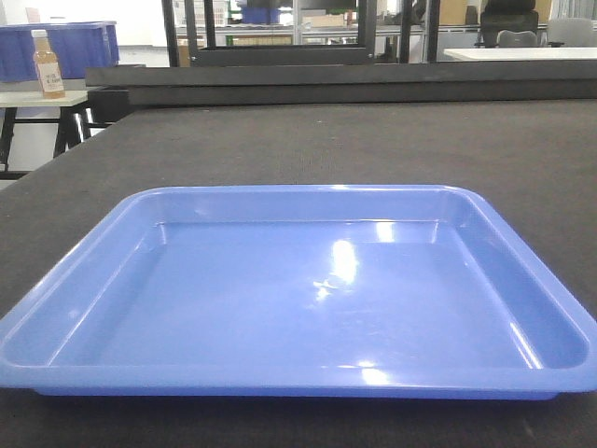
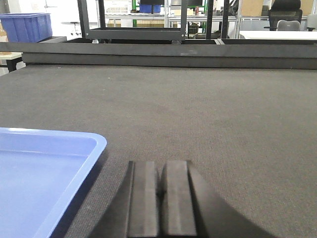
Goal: Grab blue tray and place on right shelf
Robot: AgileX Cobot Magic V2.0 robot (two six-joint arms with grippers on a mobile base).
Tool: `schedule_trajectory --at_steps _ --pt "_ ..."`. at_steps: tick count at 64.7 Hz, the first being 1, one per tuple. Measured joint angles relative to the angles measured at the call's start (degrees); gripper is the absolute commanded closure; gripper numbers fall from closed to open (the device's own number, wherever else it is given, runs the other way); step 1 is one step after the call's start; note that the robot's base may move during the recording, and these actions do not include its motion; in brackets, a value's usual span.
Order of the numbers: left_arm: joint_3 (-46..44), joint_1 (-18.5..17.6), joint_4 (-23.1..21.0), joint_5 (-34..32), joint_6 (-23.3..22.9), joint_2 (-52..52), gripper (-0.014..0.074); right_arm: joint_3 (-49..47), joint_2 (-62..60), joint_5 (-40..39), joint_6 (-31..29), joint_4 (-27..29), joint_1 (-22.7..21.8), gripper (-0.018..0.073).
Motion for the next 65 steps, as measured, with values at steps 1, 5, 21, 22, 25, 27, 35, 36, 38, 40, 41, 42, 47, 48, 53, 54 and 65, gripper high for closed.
schedule_trajectory --at_steps 1,5,21,22,25,27,35,36,38,40,41,42,47,48,53,54,65 --pt "0.00 0.00 0.00 0.00 0.00 0.00 0.0645 0.00 0.00 0.00 0.00 0.00 0.00 0.0517" --pt "0.00 0.00 0.00 0.00 0.00 0.00 0.0645 0.00 0.00 0.00 0.00 0.00 0.00 0.0517" --pt "0.00 0.00 -0.12 -0.23 0.00 0.00 0.0645 0.00 0.00 -2.91 0.00 0.00 0.00 0.0517" --pt "0.00 0.00 -0.24 -0.56 0.00 0.00 0.0645 0.00 0.00 -3.37 0.00 0.00 0.00 0.0517" --pt "0.00 0.00 -0.36 -1.85 0.00 0.00 0.0645 0.00 0.00 -3.97 0.00 0.00 0.00 0.0517" --pt "0.00 0.00 -0.47 -2.66 0.00 0.00 0.0645 -0.38 0.00 -4.05 0.00 0.00 0.00 0.0517" --pt "-2.86 0.00 -0.49 -0.49 0.00 0.00 0.0645 -5.90 0.00 0.32 0.00 0.00 0.00 0.0517" --pt "-3.87 0.00 -0.34 0.28 0.00 0.00 0.0645 -7.05 0.00 1.50 0.00 0.00 0.00 0.0517" --pt "-5.78 0.00 -0.20 1.51 0.00 0.00 0.0645 -8.71 0.00 3.26 0.00 0.00 0.00 0.0517" --pt "-7.76 0.00 -0.06 3.39 0.00 0.00 0.0645 -10.84 0.00 5.68 0.00 0.00 0.00 0.0517" --pt "-8.56 0.00 -0.06 4.20 0.00 0.00 0.0645 -11.69 0.13 6.66 0.00 0.00 0.00 0.0517" --pt "-9.79 0.00 0.05 5.64 0.00 0.00 0.0645 -13.02 0.43 8.15 0.00 0.00 0.00 0.0517" --pt "-14.54 0.00 0.17 12.56 0.00 0.15 0.0645 -18.26 3.21 14.06 0.00 0.00 0.00 0.0517" --pt "-15.32 0.00 0.17 14.53 0.00 0.42 0.0645 -19.12 3.87 15.06 0.00 0.00 0.00 0.0517" --pt "-19.88 0.00 0.31 22.82 0.00 3.18 0.0645 -24.29 8.94 21.24 0.00 0.00 0.00 0.0517" --pt "-20.61 0.00 0.31 24.25 0.00 3.85 0.0645 -25.16 9.92 22.30 0.00 0.00 0.00 0.0517" --pt "-28.58 0.00 0.31 38.78 0.00 15.77 0.0645 -36.03 24.32 38.00 0.00 0.00 0.00 0.0517"
